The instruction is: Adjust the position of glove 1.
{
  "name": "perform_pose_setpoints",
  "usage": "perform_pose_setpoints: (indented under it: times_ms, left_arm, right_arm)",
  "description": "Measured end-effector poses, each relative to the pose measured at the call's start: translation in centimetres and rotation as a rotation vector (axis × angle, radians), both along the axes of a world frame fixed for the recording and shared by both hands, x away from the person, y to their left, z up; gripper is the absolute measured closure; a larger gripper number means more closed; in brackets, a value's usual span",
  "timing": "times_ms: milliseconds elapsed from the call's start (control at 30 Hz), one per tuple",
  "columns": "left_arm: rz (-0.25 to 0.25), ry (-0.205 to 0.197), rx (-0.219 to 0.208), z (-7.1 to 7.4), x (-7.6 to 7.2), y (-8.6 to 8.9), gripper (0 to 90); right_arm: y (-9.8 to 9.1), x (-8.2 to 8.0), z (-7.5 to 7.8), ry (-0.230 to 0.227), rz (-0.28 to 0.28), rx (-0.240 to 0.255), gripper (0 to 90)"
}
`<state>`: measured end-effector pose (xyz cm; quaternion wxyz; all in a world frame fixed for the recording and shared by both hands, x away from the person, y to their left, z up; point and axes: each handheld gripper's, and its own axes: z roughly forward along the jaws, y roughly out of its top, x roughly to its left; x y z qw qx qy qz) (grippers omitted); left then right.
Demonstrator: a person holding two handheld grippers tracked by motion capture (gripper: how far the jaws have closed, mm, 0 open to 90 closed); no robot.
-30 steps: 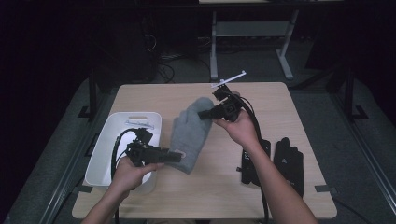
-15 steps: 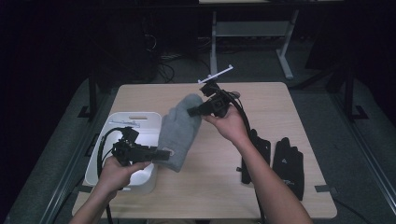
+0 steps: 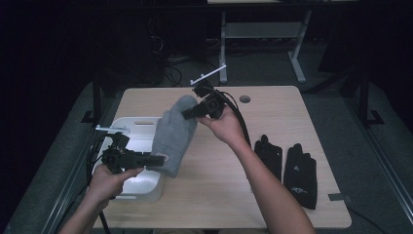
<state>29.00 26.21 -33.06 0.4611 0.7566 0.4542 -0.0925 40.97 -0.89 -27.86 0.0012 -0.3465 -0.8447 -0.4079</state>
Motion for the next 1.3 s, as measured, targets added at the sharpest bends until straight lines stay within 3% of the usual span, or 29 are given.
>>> perform_pose_setpoints:
  times_ms: [433,733,1300]
  left_arm:
    - [0.036,-0.002,0.0,-0.1,-0.6,2.9,51.7]
    - [0.063,0.008,0.0,-0.9,-1.0,4.9,51.7]
    - [0.106,0.038,0.0,-2.6,-1.2,6.7,51.1]
  right_arm:
    - [3.4,0.6,-0.1,-0.007,0.05,-0.002,73.9]
    - [5.9,0.8,-0.7,0.015,0.07,-0.004,73.8]
    - [9.0,1.7,-2.2,0.035,0.098,-0.033,73.7]
